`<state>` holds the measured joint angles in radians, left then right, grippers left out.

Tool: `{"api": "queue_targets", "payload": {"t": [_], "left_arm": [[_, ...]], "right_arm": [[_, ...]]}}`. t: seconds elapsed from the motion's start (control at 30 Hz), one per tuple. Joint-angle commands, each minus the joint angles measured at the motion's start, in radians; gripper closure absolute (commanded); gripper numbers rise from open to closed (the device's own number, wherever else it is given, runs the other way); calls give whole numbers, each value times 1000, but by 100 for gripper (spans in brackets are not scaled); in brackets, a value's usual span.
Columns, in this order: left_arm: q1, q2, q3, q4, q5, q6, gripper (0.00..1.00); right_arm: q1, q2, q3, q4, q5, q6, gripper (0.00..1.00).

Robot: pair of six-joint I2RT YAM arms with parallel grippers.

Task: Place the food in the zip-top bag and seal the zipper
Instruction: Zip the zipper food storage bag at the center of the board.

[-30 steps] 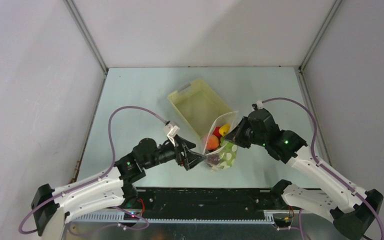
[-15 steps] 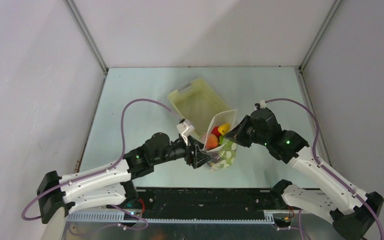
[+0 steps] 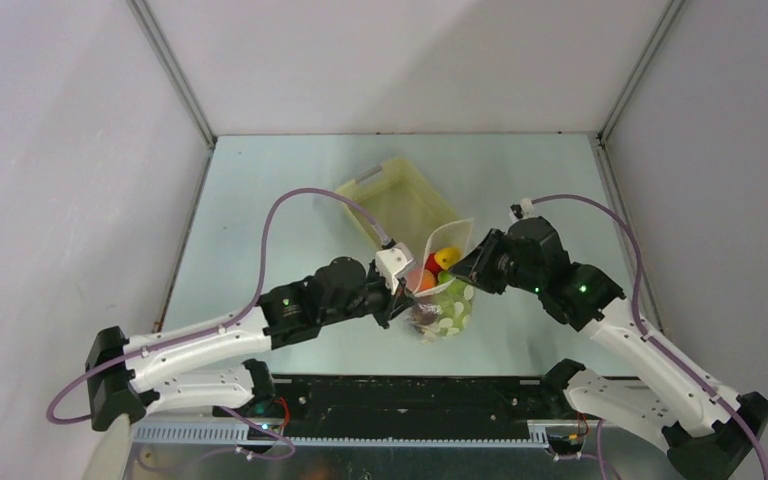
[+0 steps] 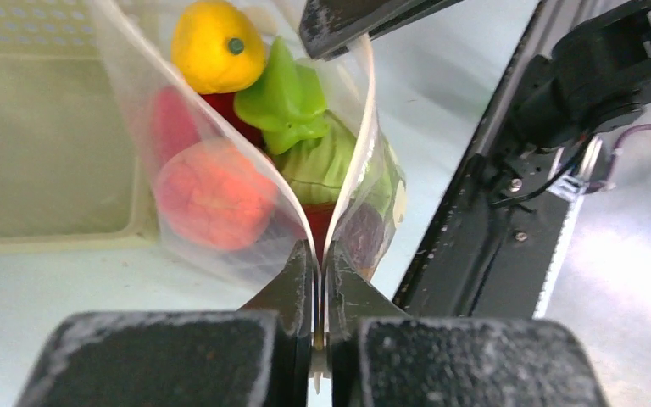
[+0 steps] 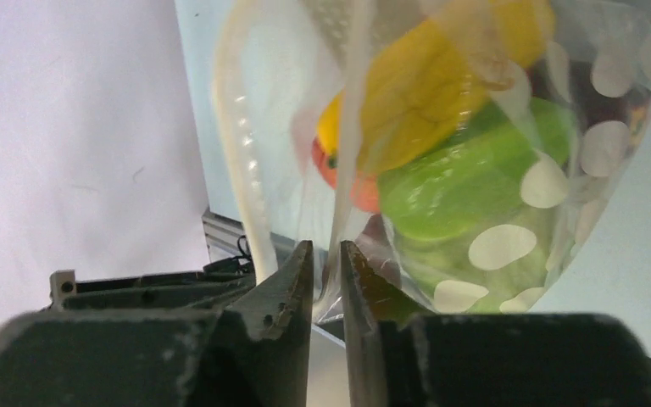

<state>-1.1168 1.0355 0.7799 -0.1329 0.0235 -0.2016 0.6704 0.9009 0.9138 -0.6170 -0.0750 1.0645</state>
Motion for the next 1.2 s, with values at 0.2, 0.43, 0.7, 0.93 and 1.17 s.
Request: {"api": "queue_targets", "payload": {"t": [0.2,0.43,0.7,0.93,1.17], "left_arm": [[-6,-76,70,-110,-76,298,100],[-6,-173,19,-106,-84,506,100],[-3,-216,14,-134,-47,560,100],[-4,-172,39,-170,-18,566,100],[-3,-166,36,-170,7,561,100]], "right_arm": [[-8,-156,47,67,-88,-638,34],[-2,-251,52,24,-455,-1357,11],[7,-148,73,5,-824,-1844,1],[99,72,206,-46,-741,-2001,1],[120,245,297,-124,-740,-2111,0]]}}
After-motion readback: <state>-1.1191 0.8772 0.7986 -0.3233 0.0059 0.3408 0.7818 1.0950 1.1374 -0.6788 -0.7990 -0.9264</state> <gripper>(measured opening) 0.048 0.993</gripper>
